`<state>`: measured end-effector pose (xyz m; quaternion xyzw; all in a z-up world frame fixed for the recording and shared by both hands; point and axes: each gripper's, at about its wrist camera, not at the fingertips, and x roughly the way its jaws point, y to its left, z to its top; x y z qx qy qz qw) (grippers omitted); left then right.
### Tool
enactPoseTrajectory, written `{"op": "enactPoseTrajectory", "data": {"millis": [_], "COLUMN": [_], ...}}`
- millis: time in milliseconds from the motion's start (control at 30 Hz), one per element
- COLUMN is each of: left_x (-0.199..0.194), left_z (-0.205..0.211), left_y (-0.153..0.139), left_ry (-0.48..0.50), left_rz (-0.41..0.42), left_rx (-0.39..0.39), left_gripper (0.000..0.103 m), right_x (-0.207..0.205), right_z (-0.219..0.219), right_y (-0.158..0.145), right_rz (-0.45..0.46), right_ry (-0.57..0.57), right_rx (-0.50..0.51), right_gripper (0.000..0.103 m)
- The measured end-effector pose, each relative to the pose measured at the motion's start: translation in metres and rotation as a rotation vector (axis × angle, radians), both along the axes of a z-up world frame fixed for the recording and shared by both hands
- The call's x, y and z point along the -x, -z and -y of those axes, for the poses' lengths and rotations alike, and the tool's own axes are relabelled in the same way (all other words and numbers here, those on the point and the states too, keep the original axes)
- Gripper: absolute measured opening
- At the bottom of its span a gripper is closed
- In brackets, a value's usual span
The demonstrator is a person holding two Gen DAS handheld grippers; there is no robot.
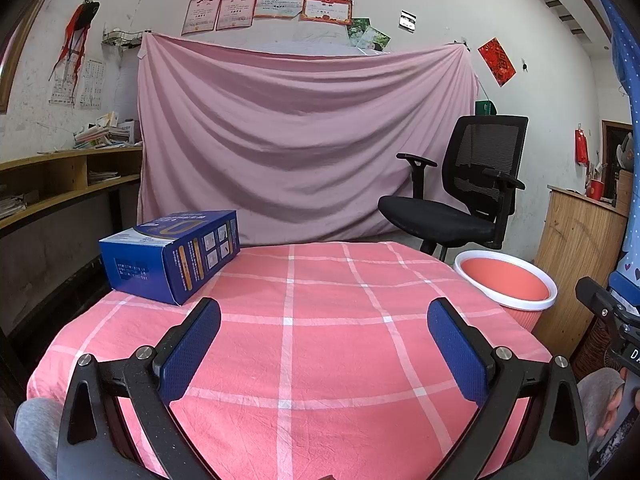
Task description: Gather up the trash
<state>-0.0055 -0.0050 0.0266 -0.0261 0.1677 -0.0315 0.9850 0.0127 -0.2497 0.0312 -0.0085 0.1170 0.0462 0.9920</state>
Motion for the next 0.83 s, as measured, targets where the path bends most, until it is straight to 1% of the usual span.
{"op": "enactPoseTrajectory", "data": {"millis": [400, 533, 667, 833], "left_x": [-0.001, -0.003, -0.006, -0.008], "left_z": [-0.001, -0.003, 0.0, -0.001], "left_y": [0.001, 0.004, 0.009, 0.011], "left_ry": [0.001, 0.003, -0.006, -0.013], "left_rz": [-0.009, -0.039, -0.057, -0.053], "left_rx": [0.003, 0.007, -0.034, -0.041], "left_gripper": [0.101, 0.101, 0.101, 0.101], "right_x": [-0.001, -0.001, -0.002, -0.002], "right_z": [0.0, 0.001, 0.002, 0.001], "right_y": [0.001, 0.001, 0.002, 0.002], "right_rz": [-0.007, -0.009, -0.01, -0.013], "right_ry": [-0.001, -0.001, -0.002, -0.001], "right_rx": [-0.004, -0.004, -0.006, -0.006], "right_gripper": [0.103, 0.103, 0.103, 0.103]}}
